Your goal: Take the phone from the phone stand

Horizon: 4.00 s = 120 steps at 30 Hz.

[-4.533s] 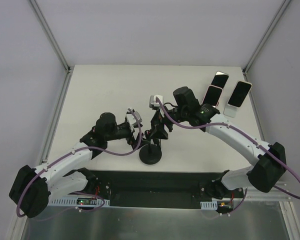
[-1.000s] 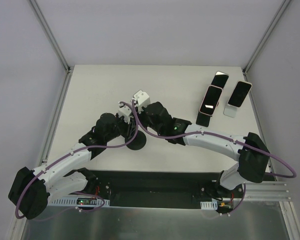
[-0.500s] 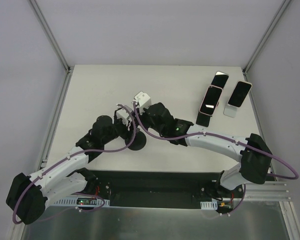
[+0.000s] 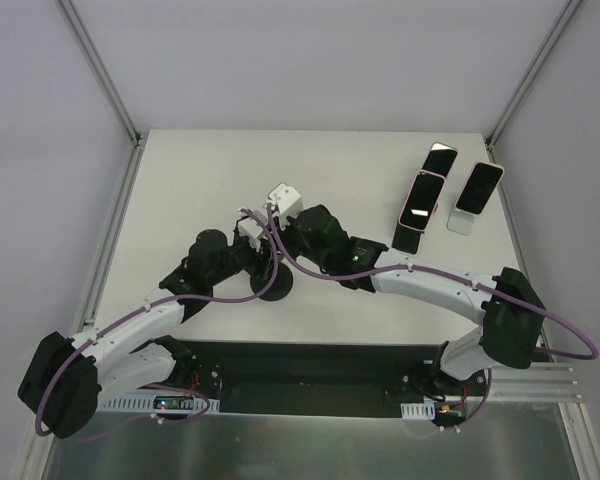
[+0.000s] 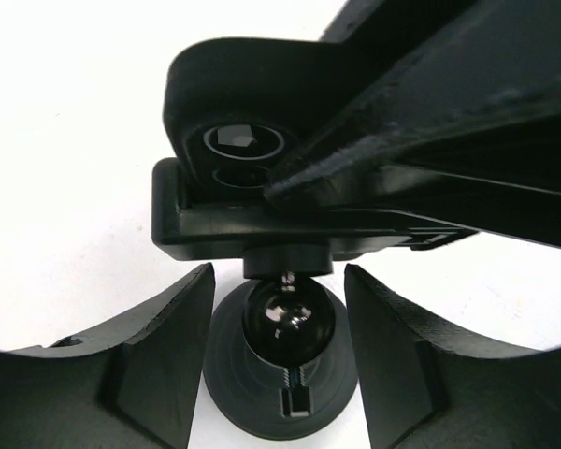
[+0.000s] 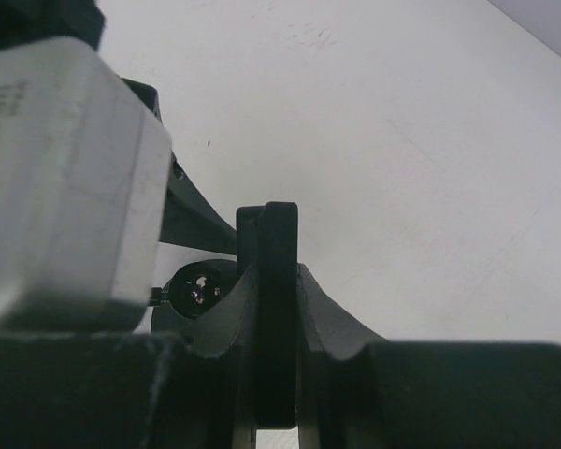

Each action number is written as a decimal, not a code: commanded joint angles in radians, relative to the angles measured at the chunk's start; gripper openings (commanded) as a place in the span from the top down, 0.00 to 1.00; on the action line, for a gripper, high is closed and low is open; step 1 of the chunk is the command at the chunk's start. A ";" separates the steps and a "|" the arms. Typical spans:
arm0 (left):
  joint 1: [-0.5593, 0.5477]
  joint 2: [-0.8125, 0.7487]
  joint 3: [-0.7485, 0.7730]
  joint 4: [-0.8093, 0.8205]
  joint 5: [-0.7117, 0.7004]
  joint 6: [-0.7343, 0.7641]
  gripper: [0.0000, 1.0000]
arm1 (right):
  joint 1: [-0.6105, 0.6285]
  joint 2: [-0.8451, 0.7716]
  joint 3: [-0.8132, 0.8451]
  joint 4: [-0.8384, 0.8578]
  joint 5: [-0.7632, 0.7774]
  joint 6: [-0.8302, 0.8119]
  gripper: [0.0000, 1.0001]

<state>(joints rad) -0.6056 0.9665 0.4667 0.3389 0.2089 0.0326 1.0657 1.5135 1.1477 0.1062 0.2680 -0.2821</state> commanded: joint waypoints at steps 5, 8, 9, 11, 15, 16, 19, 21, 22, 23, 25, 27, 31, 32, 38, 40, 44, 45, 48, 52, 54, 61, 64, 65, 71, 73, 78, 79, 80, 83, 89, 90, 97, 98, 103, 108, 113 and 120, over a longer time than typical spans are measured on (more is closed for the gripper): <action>0.018 0.061 -0.002 0.100 0.037 0.012 0.74 | -0.009 -0.041 -0.019 -0.014 0.011 -0.005 0.99; 0.020 0.055 -0.005 0.100 0.043 0.013 0.87 | -0.007 -0.042 -0.026 0.000 0.026 -0.002 0.99; 0.018 0.052 -0.005 0.100 0.050 0.013 0.96 | -0.009 -0.041 -0.029 0.013 0.043 -0.002 0.97; 0.018 0.048 -0.008 0.098 0.056 0.010 1.00 | -0.010 -0.039 -0.029 0.023 0.060 -0.003 0.97; 0.020 0.038 -0.014 0.098 0.079 0.001 1.00 | -0.013 -0.027 -0.022 0.046 0.096 -0.017 0.84; 0.017 0.035 -0.016 0.098 0.086 -0.002 1.00 | -0.015 -0.026 -0.023 0.053 0.094 -0.017 0.82; 0.017 0.032 -0.017 0.098 0.092 -0.005 1.00 | -0.019 -0.018 -0.025 0.081 0.103 -0.019 0.71; 0.017 0.029 -0.019 0.098 0.096 -0.008 1.00 | -0.026 -0.012 -0.022 0.099 0.109 -0.020 0.69; 0.017 0.029 -0.019 0.098 0.098 -0.008 1.00 | -0.026 -0.010 -0.020 0.102 0.111 -0.022 0.69; 0.018 0.029 -0.019 0.098 0.099 -0.010 1.00 | -0.027 -0.004 -0.013 0.104 0.109 -0.023 0.69; 0.018 0.031 -0.019 0.097 0.099 -0.010 1.00 | -0.027 0.001 -0.009 0.107 0.112 -0.026 0.69; 0.017 0.031 -0.017 0.097 0.101 -0.010 1.00 | -0.029 0.007 -0.003 0.109 0.106 -0.029 0.69; 0.017 0.031 -0.017 0.097 0.104 -0.010 1.00 | -0.030 0.014 -0.002 0.107 0.073 -0.035 0.71; 0.017 0.031 -0.017 0.097 0.103 -0.010 1.00 | -0.030 0.017 0.001 0.099 0.063 -0.035 0.74; 0.018 0.026 -0.022 0.092 0.023 -0.030 1.00 | -0.029 -0.012 -0.017 0.032 0.014 -0.039 0.99; 0.020 0.029 -0.019 0.078 -0.031 -0.061 1.00 | -0.026 -0.030 -0.037 0.006 0.005 -0.039 0.99; 0.021 0.046 -0.016 0.063 -0.117 -0.106 1.00 | -0.009 -0.081 -0.077 -0.074 0.019 -0.035 0.99; 0.026 0.044 -0.019 0.061 -0.130 -0.123 1.00 | -0.003 -0.088 -0.088 -0.083 0.031 -0.035 0.99; 0.040 0.040 -0.028 0.061 -0.163 -0.149 1.00 | 0.019 -0.114 -0.135 -0.102 0.097 -0.031 0.99; 0.052 0.035 -0.030 0.052 -0.177 -0.163 1.00 | 0.025 -0.153 -0.200 -0.135 0.154 0.001 0.99; 0.052 0.031 -0.031 0.049 -0.169 -0.165 1.00 | 0.025 -0.162 -0.215 -0.138 0.194 0.015 0.99; 0.050 0.011 -0.053 0.089 -0.100 -0.143 1.00 | 0.025 -0.139 -0.146 -0.161 0.393 0.086 0.99; 0.046 0.001 -0.059 0.091 -0.097 -0.145 1.00 | 0.023 -0.119 -0.111 -0.175 0.457 0.129 0.99; 0.046 -0.003 -0.060 0.091 -0.097 -0.145 1.00 | 0.023 -0.115 -0.106 -0.177 0.477 0.138 0.99; 0.033 -0.014 -0.071 0.097 -0.101 -0.149 1.00 | 0.023 -0.090 -0.068 -0.200 0.534 0.196 0.99; 0.032 -0.014 -0.072 0.097 -0.101 -0.151 1.00 | 0.023 -0.084 -0.060 -0.207 0.550 0.213 0.99; 0.024 -0.023 -0.079 0.104 -0.109 -0.154 1.00 | 0.023 -0.075 -0.039 -0.214 0.596 0.222 0.99; 0.023 -0.022 -0.079 0.104 -0.109 -0.154 1.00 | 0.023 -0.072 -0.034 -0.215 0.600 0.224 0.99; 0.021 -0.022 -0.079 0.107 -0.105 -0.154 1.00 | 0.023 -0.070 -0.026 -0.217 0.602 0.225 0.99; 0.017 -0.020 -0.079 0.114 -0.086 -0.149 1.00 | 0.023 -0.061 -0.011 -0.212 0.599 0.222 0.99; -0.003 -0.011 -0.077 0.132 -0.029 -0.137 1.00 | 0.017 -0.021 0.035 -0.169 0.559 0.212 0.99; -0.006 -0.009 -0.076 0.132 -0.023 -0.134 1.00 | 0.014 -0.006 0.046 -0.159 0.554 0.210 0.99; -0.029 0.001 -0.071 0.132 0.001 -0.119 1.00 | -0.012 0.074 0.124 -0.062 0.544 0.176 0.99; -0.028 0.003 -0.069 0.130 0.000 -0.117 1.00 | -0.018 0.083 0.142 -0.045 0.542 0.170 0.99; -0.029 -0.006 -0.068 0.123 -0.012 -0.117 1.00 | -0.059 0.140 0.224 0.004 0.527 0.129 0.99; -0.029 -0.034 -0.074 0.114 -0.061 -0.105 1.00 | -0.087 0.070 0.164 0.068 0.473 0.074 0.99; -0.020 -0.038 -0.039 0.088 -0.112 -0.042 1.00 | -0.107 -0.059 0.035 0.085 0.392 0.020 0.99; 0.122 0.044 0.055 0.100 -0.011 -0.005 1.00 | -0.105 -0.306 -0.181 0.067 0.300 0.008 0.99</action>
<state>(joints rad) -0.5640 0.9714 0.4240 0.3912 0.1570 -0.0128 0.9604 1.3605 1.0374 0.1009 0.6186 -0.2497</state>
